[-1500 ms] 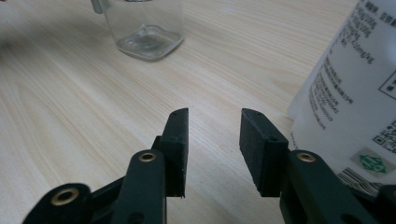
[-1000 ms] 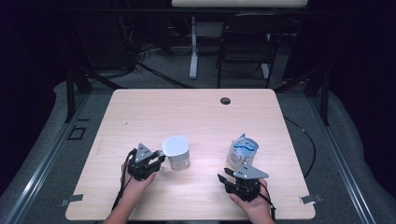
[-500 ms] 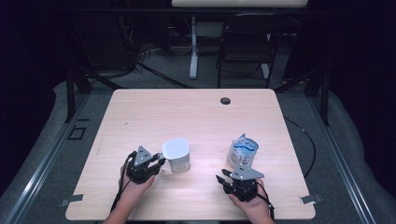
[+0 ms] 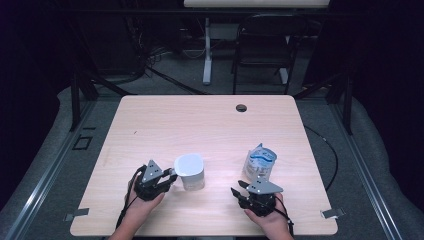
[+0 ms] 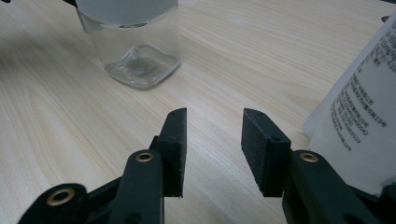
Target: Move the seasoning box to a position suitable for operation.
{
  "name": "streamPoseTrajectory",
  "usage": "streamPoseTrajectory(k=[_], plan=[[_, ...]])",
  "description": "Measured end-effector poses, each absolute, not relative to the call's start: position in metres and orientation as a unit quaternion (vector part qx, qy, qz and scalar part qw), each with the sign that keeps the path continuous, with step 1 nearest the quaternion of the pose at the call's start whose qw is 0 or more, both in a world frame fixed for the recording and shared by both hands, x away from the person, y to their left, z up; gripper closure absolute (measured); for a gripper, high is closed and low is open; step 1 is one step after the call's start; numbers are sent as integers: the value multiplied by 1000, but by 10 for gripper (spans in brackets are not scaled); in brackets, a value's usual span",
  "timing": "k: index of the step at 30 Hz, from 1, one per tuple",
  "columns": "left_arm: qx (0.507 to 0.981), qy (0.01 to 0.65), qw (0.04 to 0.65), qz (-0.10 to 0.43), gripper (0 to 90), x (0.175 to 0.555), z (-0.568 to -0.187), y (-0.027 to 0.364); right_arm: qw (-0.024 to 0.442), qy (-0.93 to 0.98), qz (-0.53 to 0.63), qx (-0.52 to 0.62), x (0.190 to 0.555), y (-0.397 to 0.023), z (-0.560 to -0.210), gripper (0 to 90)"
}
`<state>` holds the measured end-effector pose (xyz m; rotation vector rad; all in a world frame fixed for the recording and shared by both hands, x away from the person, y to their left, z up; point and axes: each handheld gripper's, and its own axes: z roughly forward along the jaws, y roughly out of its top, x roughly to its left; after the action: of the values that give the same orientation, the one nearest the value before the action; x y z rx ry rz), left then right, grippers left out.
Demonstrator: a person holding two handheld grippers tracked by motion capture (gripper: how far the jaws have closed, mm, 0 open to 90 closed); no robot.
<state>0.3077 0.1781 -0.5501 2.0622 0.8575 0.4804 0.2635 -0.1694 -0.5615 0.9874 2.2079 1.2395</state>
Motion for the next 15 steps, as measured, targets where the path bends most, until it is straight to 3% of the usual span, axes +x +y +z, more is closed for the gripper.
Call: streamPoseTrajectory(k=[15], plan=[[842,295,421,165,696,286,-549,166,193,802,440,354,263,-166,-564,668]])
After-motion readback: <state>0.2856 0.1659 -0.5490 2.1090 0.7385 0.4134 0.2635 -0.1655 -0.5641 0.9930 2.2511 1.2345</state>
